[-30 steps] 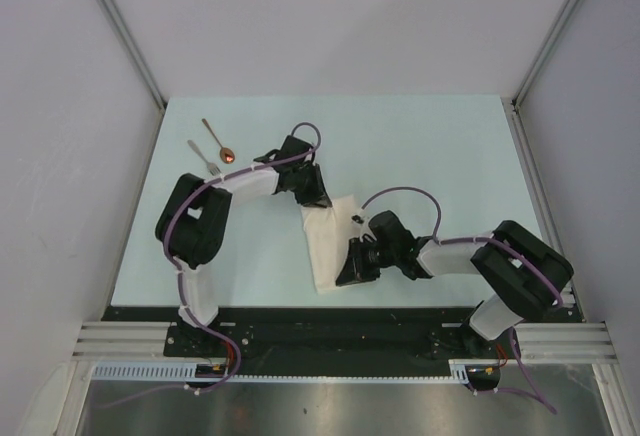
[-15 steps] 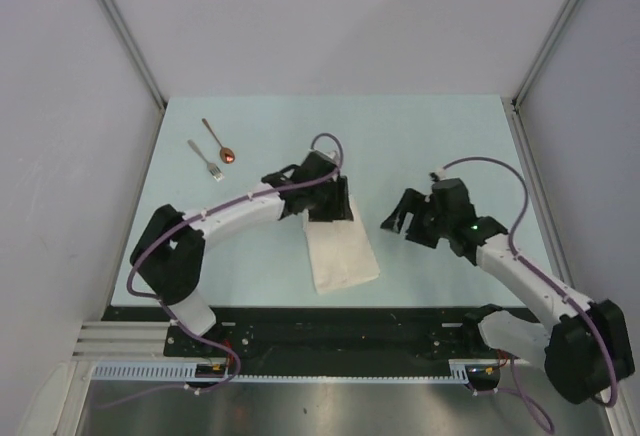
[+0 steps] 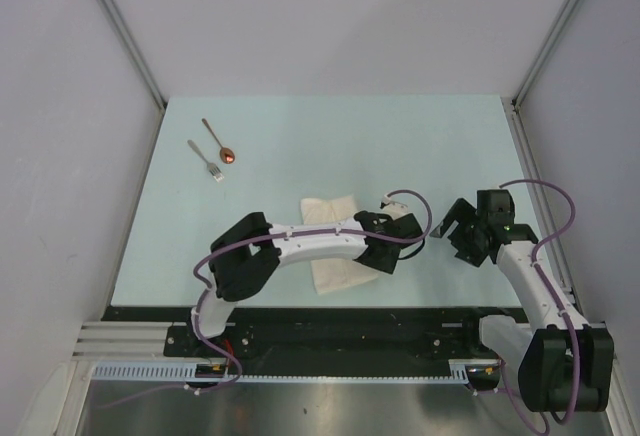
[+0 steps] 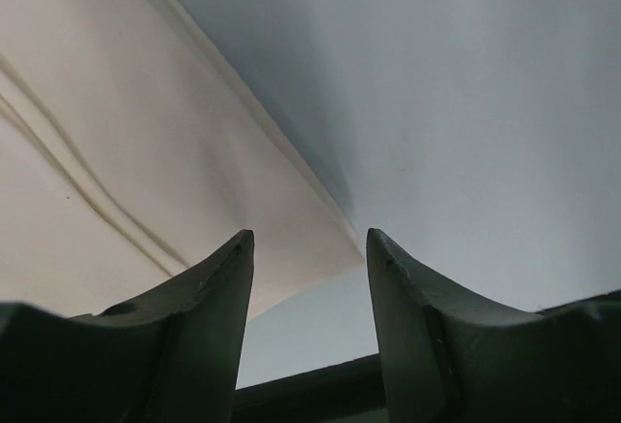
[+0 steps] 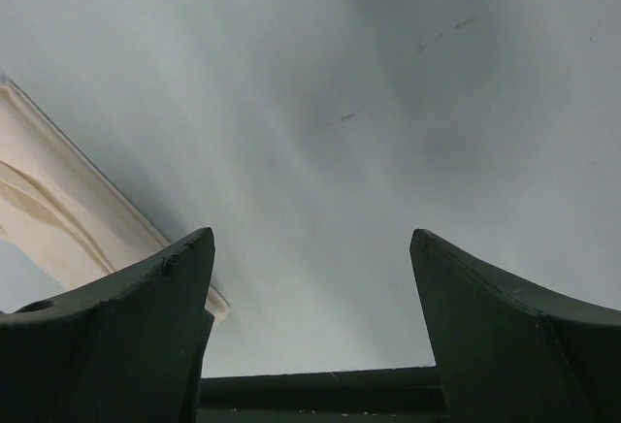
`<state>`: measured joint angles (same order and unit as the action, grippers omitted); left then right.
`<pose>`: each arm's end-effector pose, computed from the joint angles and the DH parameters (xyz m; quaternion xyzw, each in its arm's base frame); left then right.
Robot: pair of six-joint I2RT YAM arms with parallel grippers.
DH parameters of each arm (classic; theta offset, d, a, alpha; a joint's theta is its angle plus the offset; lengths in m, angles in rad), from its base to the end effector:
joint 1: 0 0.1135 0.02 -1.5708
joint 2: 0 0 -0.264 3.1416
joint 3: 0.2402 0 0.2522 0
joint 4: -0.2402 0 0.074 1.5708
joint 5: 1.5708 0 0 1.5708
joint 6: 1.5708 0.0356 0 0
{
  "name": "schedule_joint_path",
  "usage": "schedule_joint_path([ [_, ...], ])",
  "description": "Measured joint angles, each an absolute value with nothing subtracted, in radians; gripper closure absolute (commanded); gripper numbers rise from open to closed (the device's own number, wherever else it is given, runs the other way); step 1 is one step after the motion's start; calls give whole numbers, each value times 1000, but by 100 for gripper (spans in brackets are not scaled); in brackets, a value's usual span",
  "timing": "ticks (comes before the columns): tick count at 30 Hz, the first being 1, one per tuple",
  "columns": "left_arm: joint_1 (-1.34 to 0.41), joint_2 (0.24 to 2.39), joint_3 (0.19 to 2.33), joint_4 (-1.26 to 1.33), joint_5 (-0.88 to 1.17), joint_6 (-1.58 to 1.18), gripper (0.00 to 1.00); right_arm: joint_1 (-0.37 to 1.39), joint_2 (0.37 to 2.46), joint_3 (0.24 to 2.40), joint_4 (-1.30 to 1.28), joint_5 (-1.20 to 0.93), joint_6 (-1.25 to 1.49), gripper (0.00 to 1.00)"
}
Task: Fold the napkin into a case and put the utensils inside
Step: Pick up the 2/3-rectangle-folded napkin from the center of the board.
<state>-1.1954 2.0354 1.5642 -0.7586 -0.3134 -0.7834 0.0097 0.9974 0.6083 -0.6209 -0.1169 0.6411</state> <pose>0.1641 -0.3866 0.1901 0.1732 0.9583 -0.0556 0.2206 0.1843 0.0059 0.2053 0.2825 0.9169 0.1415 0.2438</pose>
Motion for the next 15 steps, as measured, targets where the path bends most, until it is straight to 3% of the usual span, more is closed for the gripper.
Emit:
schedule_joint_path([
  [15, -1200, 2104, 1592, -810, -297, -813, 40, 67, 1018, 596, -581, -121, 619, 13],
])
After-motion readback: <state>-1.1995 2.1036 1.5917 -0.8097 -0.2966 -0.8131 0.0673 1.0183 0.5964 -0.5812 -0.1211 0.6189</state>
